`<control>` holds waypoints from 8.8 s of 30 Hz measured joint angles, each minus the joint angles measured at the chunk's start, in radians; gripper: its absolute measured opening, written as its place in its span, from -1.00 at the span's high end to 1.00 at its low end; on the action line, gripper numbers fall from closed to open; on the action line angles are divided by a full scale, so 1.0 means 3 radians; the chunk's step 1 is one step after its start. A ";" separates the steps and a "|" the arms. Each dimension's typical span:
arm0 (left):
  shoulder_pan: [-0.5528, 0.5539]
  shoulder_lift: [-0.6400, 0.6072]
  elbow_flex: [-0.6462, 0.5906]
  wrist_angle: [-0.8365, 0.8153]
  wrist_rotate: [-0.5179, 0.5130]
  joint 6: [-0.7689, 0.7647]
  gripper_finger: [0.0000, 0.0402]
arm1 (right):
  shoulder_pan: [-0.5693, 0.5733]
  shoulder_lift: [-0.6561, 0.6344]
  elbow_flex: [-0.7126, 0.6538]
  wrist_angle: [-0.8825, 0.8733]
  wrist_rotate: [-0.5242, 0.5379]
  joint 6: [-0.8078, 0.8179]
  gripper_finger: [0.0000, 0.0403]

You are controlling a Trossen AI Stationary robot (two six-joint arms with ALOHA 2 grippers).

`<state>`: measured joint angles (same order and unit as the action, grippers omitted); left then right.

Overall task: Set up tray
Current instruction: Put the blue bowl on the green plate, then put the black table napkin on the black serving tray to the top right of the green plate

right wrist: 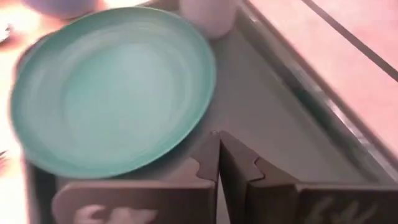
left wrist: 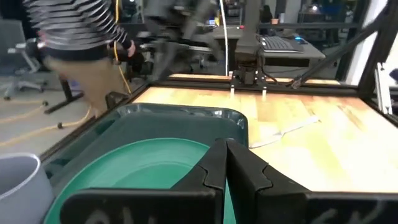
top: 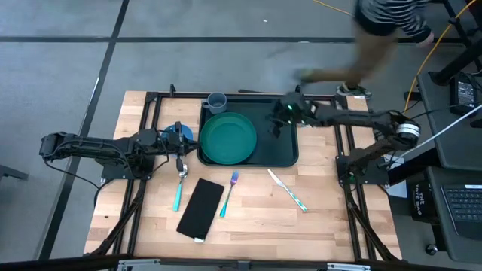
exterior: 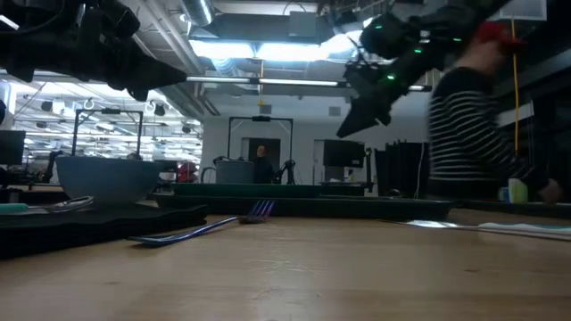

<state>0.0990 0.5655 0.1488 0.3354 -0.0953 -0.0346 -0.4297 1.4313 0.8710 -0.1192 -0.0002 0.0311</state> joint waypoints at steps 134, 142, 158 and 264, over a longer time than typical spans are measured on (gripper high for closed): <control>-0.0264 0.2781 0.2447 -0.4698 -0.0389 -0.1520 0.98 | 0.1461 -0.0214 -0.1617 0.2281 0.0727 0.0220 0.82; -0.0369 0.2616 0.2620 -0.4775 -0.0558 -0.1411 0.98 | 0.1462 -0.0216 -0.1617 0.2281 0.0727 0.0221 0.82; -0.0310 0.2156 0.2628 -0.4125 -0.0832 -0.0897 0.98 | 0.1462 -0.0217 -0.1620 0.2371 0.0726 0.0243 0.82; 0.0067 0.3177 0.3790 -0.3900 -0.0325 0.0867 0.87 | 0.1462 -0.0217 -0.1617 0.2387 0.0725 0.0330 0.82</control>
<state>0.1192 1.5186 1.2858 -0.8346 -0.1929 0.2255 0.0088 1.3663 0.3859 0.5968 0.2173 0.1301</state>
